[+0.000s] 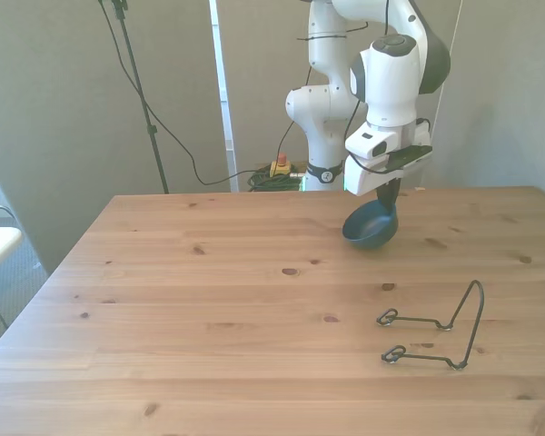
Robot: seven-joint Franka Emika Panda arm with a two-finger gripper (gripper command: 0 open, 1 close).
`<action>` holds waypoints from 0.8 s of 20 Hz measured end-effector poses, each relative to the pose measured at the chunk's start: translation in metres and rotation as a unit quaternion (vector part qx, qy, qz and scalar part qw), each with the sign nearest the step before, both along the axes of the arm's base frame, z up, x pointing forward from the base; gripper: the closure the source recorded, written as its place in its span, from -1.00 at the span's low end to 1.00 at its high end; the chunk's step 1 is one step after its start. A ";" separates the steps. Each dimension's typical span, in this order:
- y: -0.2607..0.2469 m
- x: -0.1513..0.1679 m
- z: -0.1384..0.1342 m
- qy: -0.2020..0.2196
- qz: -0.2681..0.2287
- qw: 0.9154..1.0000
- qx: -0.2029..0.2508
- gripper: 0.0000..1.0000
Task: Unload the bowl
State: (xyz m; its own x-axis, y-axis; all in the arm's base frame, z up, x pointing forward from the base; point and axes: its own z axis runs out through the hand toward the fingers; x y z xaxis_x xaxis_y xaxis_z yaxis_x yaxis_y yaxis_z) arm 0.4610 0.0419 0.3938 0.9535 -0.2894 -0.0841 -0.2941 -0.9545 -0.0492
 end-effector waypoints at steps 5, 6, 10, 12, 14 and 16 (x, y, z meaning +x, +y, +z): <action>-0.020 0.003 -0.002 0.006 -0.015 1.000 -0.027 -1.00; -0.020 0.005 -0.001 0.005 -0.017 0.999 -0.029 -1.00; -0.020 0.013 0.000 0.003 -0.021 0.999 -0.030 -1.00; -0.020 0.016 -0.001 0.004 -0.022 0.999 -0.030 -1.00; -0.021 0.019 -0.003 0.006 -0.024 0.999 -0.030 -1.00; -0.022 0.020 -0.004 0.007 -0.025 0.999 -0.029 -1.00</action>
